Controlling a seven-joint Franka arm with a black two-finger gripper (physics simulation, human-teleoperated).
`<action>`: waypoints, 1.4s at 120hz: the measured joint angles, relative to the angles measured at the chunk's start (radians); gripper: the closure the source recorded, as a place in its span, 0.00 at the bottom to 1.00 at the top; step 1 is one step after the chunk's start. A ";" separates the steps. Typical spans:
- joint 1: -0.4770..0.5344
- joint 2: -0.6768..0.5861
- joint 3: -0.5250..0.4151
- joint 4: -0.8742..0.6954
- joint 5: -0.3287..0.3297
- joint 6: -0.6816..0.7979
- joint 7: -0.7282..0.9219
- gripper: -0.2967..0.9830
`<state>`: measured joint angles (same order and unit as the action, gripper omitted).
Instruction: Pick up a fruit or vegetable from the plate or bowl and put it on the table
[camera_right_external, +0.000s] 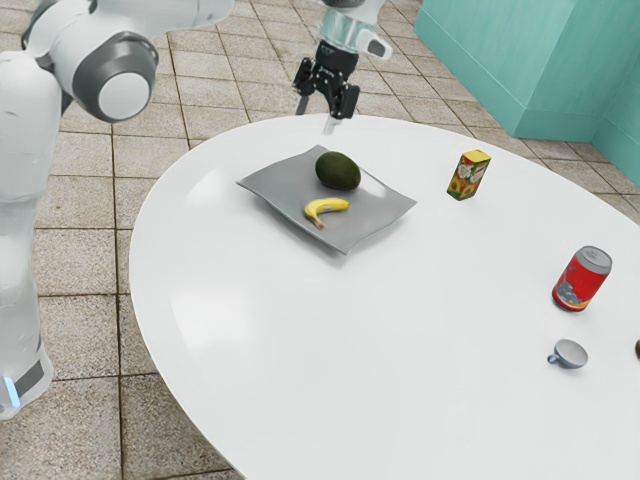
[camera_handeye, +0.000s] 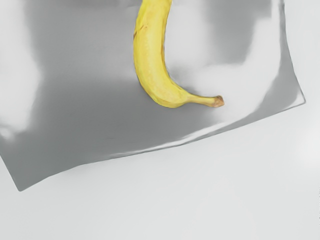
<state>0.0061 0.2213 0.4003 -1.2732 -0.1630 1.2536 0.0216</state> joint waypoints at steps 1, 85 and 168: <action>0.000 0.001 0.000 0.000 -0.001 0.005 0.003 0.23; 0.010 0.005 -0.001 0.001 -0.016 0.118 0.116 0.23; 0.008 -0.029 0.009 0.028 -0.003 0.119 0.149 0.23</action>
<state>0.0145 0.1919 0.4093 -1.2451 -0.1662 1.3722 0.1705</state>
